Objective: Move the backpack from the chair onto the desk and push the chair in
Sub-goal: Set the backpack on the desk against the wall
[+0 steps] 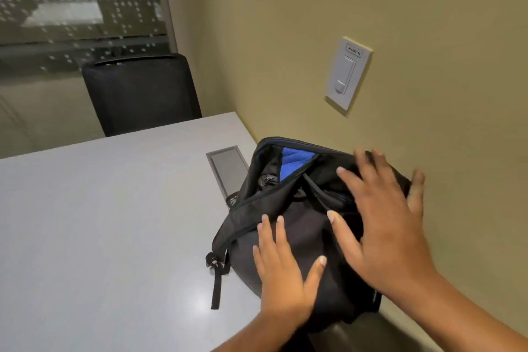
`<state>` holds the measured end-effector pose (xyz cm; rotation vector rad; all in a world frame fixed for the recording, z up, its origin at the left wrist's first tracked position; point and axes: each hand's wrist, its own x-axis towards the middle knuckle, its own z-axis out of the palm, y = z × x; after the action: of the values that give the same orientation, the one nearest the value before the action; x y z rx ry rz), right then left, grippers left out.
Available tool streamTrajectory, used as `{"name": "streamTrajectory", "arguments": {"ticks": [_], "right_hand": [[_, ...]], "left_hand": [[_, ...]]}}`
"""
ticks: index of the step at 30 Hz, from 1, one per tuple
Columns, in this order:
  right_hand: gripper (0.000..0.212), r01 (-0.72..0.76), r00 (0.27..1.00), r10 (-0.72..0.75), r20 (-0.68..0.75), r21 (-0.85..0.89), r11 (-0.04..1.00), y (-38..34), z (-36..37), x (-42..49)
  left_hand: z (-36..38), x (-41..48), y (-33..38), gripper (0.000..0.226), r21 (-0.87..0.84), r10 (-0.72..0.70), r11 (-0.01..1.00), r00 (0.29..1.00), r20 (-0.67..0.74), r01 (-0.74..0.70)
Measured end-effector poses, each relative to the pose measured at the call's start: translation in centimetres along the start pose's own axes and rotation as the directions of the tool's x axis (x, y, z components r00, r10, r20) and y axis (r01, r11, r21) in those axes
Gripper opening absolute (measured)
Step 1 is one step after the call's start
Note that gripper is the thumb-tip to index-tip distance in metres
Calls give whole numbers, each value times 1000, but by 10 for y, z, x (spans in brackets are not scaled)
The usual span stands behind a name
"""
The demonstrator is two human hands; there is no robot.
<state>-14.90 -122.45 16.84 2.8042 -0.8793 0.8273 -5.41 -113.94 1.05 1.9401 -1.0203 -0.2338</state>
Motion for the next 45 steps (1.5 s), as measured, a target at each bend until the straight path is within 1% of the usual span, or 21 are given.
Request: {"name": "streamTrajectory", "arguments": {"ticks": [1, 2, 3, 4, 5, 7, 9, 11, 14, 17, 21, 23, 28, 30, 34, 37, 40, 43, 45], "right_hand": [[51, 163, 987, -162, -11, 16, 987, -2, 5, -9], [48, 299, 954, -300, 26, 29, 954, -4, 12, -18], [48, 385, 915, -387, 111, 35, 922, -3, 21, -26], [52, 422, 883, -418, 213, 26, 906, 1, 30, -34], [56, 425, 863, -406, 300, 1, 905, 6, 40, -40], [63, 393, 847, -341, 409, -50, 918, 18, 57, -49], [64, 362, 837, -285, 467, -83, 928, 28, 67, -53], [60, 352, 828, -254, 500, -111, 929, 37, 74, -55], [60, 328, 810, -204, 550, -136, 935, 48, 82, -55], [62, 304, 805, -156, 573, -172, 937, 53, 91, -51], [66, 292, 792, -115, 599, -208, 933, 59, 103, -50], [68, 312, 775, -121, 621, -209, 927, 63, 108, -51], [64, 330, 742, -117, 660, -208, 921, 67, 122, -55], [62, 322, 746, -111, 657, -209, 923, 68, 127, -54], [58, 290, 763, -107, 637, -191, 938, 69, 134, -49], [55, 297, 775, -132, 618, -173, 939, 69, 138, -44], [54, 300, 782, -146, 606, -160, 940, 68, 145, -39], [52, 311, 788, -159, 595, -162, 937, 67, 152, -33], [52, 326, 778, -160, 608, -173, 929, 65, 157, -29]], "left_hand": [[5, -6, -5, 95, 20, -7, 1000, 999, 42, 6], [9, -9, -9, 94, 43, -15, 999, 996, 91, 11], [14, -13, -11, 94, 59, -17, 998, 990, 141, 9], [17, -16, -13, 95, 59, -9, 998, 983, 181, -2], [20, -20, -13, 96, 50, 13, 998, 979, 204, -23], [29, -30, -15, 98, 57, 89, 993, 975, 206, -102], [41, -40, -17, 99, 118, 150, 977, 968, 203, -177], [50, -48, -18, 106, 165, 151, 968, 962, 229, -191], [61, -48, -21, 114, 271, 94, 947, 955, 282, -173], [70, -35, -25, 111, 365, 14, 923, 957, 291, -125], [72, -7, -29, 106, 346, -117, 938, 950, 290, 10], [71, 7, -32, 103, 338, -192, 938, 927, 322, 76], [68, 26, -33, 92, 314, -226, 943, 903, 366, 109], [70, 28, -38, 86, 321, -217, 942, 906, 365, 96], [72, 33, -57, 78, 354, -145, 935, 926, 348, 13], [71, 42, -67, 74, 372, -115, 927, 920, 374, -35], [66, 62, -79, 73, 352, -62, 931, 906, 419, -100], [56, 88, -92, 71, 296, 11, 939, 878, 478, -173], [51, 103, -97, 70, 291, 41, 932, 861, 506, -215]]}}
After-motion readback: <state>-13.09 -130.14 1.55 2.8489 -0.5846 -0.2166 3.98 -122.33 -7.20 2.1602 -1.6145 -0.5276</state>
